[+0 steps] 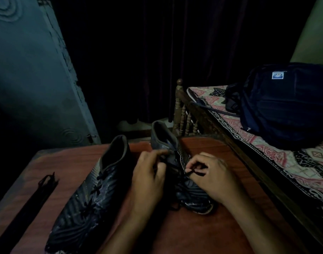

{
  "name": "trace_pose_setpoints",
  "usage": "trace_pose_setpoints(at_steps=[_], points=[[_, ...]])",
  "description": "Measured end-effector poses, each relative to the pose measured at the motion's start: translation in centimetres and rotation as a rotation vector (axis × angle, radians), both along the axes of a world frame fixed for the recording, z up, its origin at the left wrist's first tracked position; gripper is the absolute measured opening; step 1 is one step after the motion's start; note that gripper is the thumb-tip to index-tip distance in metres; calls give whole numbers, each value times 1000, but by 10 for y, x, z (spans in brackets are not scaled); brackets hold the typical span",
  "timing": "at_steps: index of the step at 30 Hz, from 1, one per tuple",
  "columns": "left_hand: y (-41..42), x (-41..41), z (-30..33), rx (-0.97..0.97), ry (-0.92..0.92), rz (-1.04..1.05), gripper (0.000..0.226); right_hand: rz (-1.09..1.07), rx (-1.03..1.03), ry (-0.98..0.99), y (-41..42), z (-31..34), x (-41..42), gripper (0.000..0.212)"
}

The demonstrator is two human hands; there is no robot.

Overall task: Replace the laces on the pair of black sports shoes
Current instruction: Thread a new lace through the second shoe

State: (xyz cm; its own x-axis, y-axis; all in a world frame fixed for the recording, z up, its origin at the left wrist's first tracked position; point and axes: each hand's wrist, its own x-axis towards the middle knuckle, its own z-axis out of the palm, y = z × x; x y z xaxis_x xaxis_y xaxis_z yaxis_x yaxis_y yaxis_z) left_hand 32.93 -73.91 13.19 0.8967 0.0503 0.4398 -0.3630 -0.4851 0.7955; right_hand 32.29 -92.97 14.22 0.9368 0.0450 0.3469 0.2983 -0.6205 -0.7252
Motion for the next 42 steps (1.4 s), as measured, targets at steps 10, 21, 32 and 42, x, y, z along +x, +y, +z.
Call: trace_pose_setpoints(at_steps=[10, 21, 32, 42], points=[[21, -3, 24, -215, -42, 85, 39, 55, -3, -37, -2, -4, 1, 14], [38, 0, 26, 214, -107, -55, 26, -48, 190, -72, -1, -5, 4, 12], [51, -4, 42, 629, 50, -160, 21, -143, 402, 20, 1, -4, 5, 21], [46, -4, 39, 93, -187, 197, 12, -181, 542, 77, 3, 6, 4, 30]])
